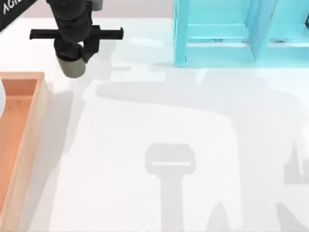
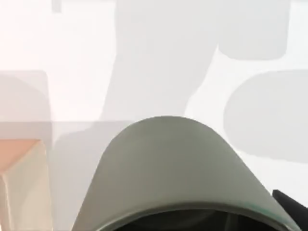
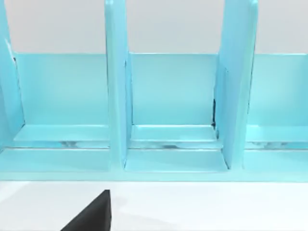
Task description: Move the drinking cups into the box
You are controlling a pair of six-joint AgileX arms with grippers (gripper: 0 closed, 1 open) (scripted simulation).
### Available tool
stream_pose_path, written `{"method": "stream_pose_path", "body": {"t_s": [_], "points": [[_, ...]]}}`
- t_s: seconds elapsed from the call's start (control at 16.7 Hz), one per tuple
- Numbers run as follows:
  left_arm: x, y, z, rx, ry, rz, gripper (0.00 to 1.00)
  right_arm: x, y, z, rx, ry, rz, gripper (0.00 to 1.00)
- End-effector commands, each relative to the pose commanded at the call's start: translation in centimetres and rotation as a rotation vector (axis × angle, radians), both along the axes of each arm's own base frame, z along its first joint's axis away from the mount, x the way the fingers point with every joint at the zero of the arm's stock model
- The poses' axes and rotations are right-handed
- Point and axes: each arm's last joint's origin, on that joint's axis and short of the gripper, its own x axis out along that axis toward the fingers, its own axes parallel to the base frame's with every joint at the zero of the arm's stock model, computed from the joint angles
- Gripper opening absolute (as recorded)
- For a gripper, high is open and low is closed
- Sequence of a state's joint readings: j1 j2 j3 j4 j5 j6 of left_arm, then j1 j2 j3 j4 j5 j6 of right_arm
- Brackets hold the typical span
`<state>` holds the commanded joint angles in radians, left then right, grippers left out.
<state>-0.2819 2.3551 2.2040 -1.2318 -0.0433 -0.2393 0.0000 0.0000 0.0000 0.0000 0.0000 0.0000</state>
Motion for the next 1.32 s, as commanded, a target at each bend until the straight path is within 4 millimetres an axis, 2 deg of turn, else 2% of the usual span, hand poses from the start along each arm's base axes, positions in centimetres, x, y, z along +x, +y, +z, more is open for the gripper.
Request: {"method": "stream_pose_path", "body": {"t_s": [0.12,0.18,0.48,0.66,0.84,1.08,1.32], "points": [[-0.2,2.2,2.0,-0.001,-0.005,0.000,0.00,0.0,0.0,0.0,0.000,0.000,0.000,1.00],[-0.3,2.6,2.4,-0.001,-0.006,0.000,0.00,0.0,0.0,0.0,0.000,0.000,0.000,1.00],[-0.5,2.8,2.4,0.003,-0.003,-0.006,0.00,0.0,0.0,0.0,0.000,0.000,0.000,1.00],[-1.8,5.6,3.6,0.005,0.015,-0.011,0.00,0.0,0.0,0.0,0.000,0.000,0.000,1.00],[-4.4,10.0,4.9,0.003,0.053,-0.009,0.00,0.0,0.0,0.0,0.000,0.000,0.000,1.00],[-9.6,15.8,6.3,-0.016,0.099,-0.001,0.00,0.0,0.0,0.0,0.000,0.000,0.000,1.00],[-14.5,19.0,6.8,-0.038,0.125,0.004,0.00,0.0,0.0,0.0,0.000,0.000,0.000,1.00]]}}
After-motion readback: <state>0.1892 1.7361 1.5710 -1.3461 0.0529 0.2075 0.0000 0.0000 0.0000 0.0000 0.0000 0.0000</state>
